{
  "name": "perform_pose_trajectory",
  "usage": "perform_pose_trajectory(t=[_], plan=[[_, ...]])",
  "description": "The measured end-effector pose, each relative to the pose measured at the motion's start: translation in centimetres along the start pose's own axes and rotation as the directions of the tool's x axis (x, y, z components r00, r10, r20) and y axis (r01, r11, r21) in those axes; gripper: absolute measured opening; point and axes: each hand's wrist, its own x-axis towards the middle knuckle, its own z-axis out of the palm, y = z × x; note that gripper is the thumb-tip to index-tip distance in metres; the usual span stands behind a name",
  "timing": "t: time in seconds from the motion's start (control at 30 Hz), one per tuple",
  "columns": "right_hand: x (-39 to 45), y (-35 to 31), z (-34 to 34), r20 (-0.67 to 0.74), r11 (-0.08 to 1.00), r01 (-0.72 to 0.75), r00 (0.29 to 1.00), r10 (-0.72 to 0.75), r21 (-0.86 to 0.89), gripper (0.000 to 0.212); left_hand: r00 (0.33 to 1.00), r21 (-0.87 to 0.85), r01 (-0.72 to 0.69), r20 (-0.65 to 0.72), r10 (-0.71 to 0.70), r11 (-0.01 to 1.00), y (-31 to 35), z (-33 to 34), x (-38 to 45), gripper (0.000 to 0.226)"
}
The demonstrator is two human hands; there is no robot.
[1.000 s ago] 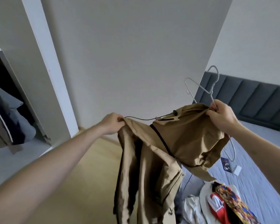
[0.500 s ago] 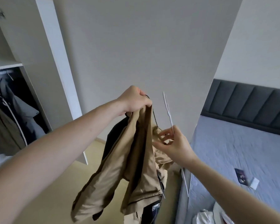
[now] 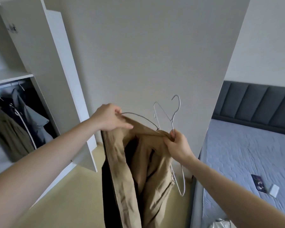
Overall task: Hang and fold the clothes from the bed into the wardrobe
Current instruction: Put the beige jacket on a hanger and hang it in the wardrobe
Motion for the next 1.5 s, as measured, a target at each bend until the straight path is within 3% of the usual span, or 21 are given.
perform_pose_trajectory(t=[0.17,0.27,0.33,0.43,0.47,0.53,0.6,0.67,0.8,0.9,1.0,1.13,1.27,1.5], plan=[[1.3,-2.2,-0.8,0.023,0.991,0.060,0.998,-0.063,0.120,0.036,0.966,0.004,0.153,0.212,-0.151,0.988,-5.7,3.7,-4.1,0.088],[1.5,-3.1,-0.9,0.071,0.987,0.129,0.988,-0.137,0.098,0.038,0.931,-0.106,0.310,0.235,-0.279,0.945,-8.8,7.2,-5.6,0.059],[1.4,-3.2,-0.4,0.109,0.986,0.158,0.980,-0.164,0.057,0.039,0.897,-0.318,0.437,0.221,-0.383,0.841,-10.5,9.3,-6.2,0.044],[1.3,-2.5,-0.5,0.111,0.989,0.146,0.983,-0.149,0.032,0.039,0.826,-0.646,0.541,0.288,-0.484,0.538,-10.9,11.5,-6.9,0.027],[1.3,-2.2,-0.8,0.100,0.990,0.136,0.985,-0.138,0.027,0.039,0.841,-0.681,0.514,0.277,-0.466,0.522,-10.5,11.9,-6.8,0.021],[1.6,-1.5,-2.1,0.087,0.993,0.118,0.989,-0.117,-0.003,0.039,0.905,-0.631,0.409,0.185,-0.383,0.660,-9.2,12.0,-6.2,0.015],[2.0,-0.6,-4.1,0.083,0.993,0.104,0.992,-0.098,-0.061,0.039,0.961,-0.548,0.269,0.099,-0.258,0.792,-7.3,11.0,-5.2,0.028],[2.3,0.5,-6.2,0.091,0.990,0.072,0.994,-0.061,-0.125,0.040,0.990,-0.560,0.126,0.024,-0.136,0.819,-5.2,8.8,-4.2,0.033],[2.2,2.3,-8.8,0.127,0.984,-0.006,0.991,0.029,-0.180,0.049,0.992,-0.519,-0.117,-0.100,0.076,0.847,0.1,3.9,-1.9,0.040],[2.1,2.2,-9.5,0.092,0.987,-0.045,0.994,0.059,-0.152,0.055,0.977,-0.417,-0.212,-0.123,0.176,0.884,3.3,1.6,-0.3,0.042],[2.0,1.5,-9.9,0.045,0.987,-0.037,0.998,0.044,-0.155,0.054,0.981,-0.466,-0.192,-0.075,0.178,0.864,4.9,0.3,0.7,0.041],[1.8,1.6,-10.0,0.007,0.977,-0.012,1.000,0.013,-0.213,0.059,0.991,-0.657,-0.031,0.077,0.108,0.753,6.4,-0.9,0.6,0.036],[2.1,1.9,-9.6,0.002,0.978,0.016,1.000,-0.015,-0.209,0.062,0.971,-0.728,0.059,0.199,0.129,0.684,6.8,-2.1,0.0,0.030],[2.5,2.1,-7.4,0.050,0.973,-0.025,0.998,0.038,-0.229,0.060,0.954,-0.798,0.161,0.276,0.114,0.581,7.1,-2.6,-0.9,0.028]])
